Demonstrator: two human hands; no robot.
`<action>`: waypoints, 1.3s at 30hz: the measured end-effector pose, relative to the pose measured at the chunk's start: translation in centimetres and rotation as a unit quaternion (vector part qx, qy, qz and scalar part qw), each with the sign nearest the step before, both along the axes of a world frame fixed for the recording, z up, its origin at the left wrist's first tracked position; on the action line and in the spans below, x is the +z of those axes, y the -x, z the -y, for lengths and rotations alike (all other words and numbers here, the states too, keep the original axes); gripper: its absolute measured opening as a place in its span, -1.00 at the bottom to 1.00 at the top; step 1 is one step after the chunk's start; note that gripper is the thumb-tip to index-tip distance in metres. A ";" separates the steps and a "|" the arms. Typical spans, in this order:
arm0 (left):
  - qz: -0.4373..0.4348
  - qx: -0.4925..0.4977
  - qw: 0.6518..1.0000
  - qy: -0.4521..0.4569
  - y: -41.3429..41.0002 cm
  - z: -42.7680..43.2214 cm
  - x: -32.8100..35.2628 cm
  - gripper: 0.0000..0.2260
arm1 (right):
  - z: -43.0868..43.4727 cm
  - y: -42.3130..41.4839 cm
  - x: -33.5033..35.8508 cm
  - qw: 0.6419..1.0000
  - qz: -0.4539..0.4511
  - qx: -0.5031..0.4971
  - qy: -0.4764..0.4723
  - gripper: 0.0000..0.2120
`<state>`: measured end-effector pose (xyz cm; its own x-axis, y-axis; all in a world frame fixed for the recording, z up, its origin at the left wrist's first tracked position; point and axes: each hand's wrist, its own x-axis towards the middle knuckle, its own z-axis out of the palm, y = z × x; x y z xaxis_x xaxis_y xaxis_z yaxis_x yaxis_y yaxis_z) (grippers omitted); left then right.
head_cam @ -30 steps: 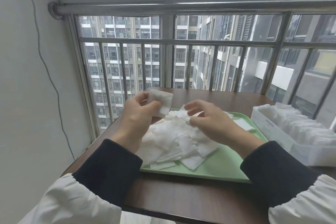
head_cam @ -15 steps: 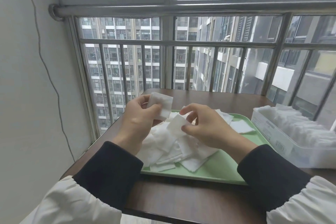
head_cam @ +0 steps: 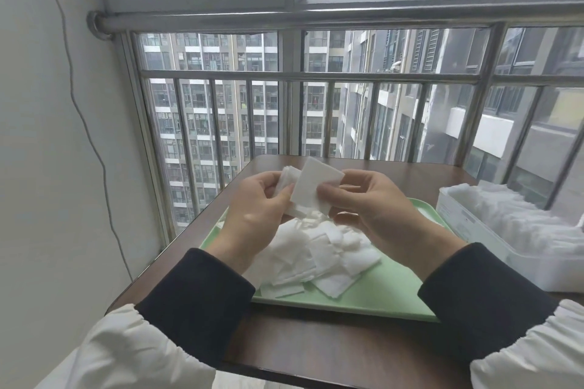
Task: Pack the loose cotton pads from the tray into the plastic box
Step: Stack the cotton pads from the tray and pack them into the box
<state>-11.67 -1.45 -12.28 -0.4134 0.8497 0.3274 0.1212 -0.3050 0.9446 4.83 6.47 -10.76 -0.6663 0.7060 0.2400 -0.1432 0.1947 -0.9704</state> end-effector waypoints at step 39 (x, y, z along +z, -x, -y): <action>0.023 0.060 0.998 -0.013 1.0 -0.2 -0.1 -0.77 | 0.5 0.1 -0.6 0.863 0.366 -0.086 -0.337 -0.79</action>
